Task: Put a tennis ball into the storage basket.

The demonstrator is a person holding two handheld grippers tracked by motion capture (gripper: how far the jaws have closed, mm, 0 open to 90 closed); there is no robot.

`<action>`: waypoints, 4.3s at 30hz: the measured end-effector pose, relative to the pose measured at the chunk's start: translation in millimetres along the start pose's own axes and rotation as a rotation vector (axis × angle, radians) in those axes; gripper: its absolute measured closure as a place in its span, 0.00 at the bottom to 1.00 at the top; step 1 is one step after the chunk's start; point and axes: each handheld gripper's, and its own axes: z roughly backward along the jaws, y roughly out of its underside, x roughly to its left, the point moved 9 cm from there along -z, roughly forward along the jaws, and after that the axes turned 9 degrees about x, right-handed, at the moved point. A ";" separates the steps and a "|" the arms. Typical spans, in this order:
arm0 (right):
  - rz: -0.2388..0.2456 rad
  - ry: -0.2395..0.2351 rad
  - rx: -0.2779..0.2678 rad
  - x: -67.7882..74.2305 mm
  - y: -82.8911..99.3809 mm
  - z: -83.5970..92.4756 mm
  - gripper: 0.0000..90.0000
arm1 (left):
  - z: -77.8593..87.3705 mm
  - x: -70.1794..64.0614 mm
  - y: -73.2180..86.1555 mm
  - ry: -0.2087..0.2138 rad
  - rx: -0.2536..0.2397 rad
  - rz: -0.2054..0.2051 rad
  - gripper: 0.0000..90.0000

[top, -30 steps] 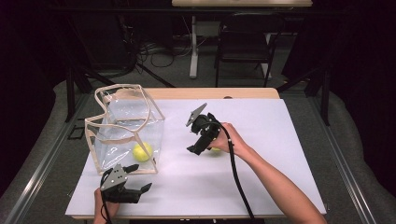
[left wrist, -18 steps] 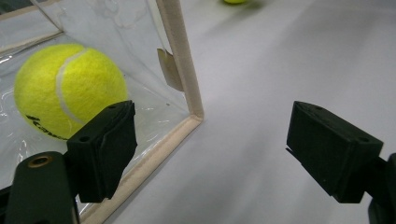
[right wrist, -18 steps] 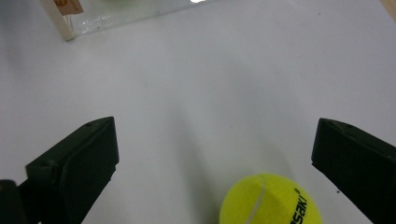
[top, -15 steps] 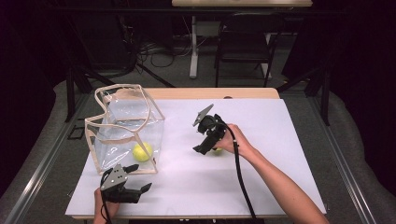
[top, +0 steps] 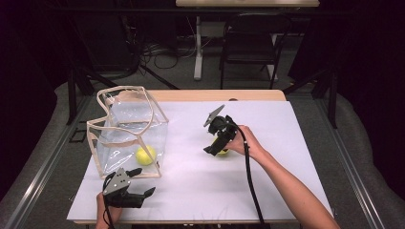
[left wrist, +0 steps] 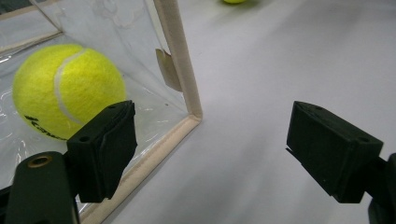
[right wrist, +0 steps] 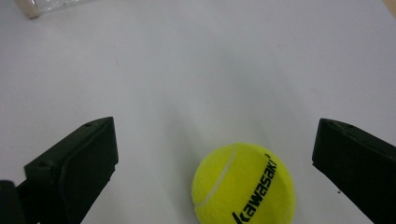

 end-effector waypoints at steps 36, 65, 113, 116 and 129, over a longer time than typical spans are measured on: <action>-0.077 -0.040 0.135 -21.1 34.6 -35.9 0.00 | -0.6 -0.9 0.0 0.002 0.006 -0.002 0.18; -0.076 -0.020 0.213 -21.6 38.4 -41.9 0.28 | -0.4 -1.1 0.0 0.002 0.007 -0.005 0.18; 0.032 0.037 0.229 -18.4 -6.4 0.6 0.28 | 0.2 -0.5 -0.3 -0.001 0.000 0.000 0.18; 0.038 0.042 0.222 -18.5 -10.2 2.5 0.28 | 0.4 -0.6 -0.3 -0.001 0.000 0.000 0.18; 0.059 0.057 0.207 -19.9 -24.2 12.1 0.28 | 0.6 -0.5 -0.4 -0.002 -0.001 -0.001 0.18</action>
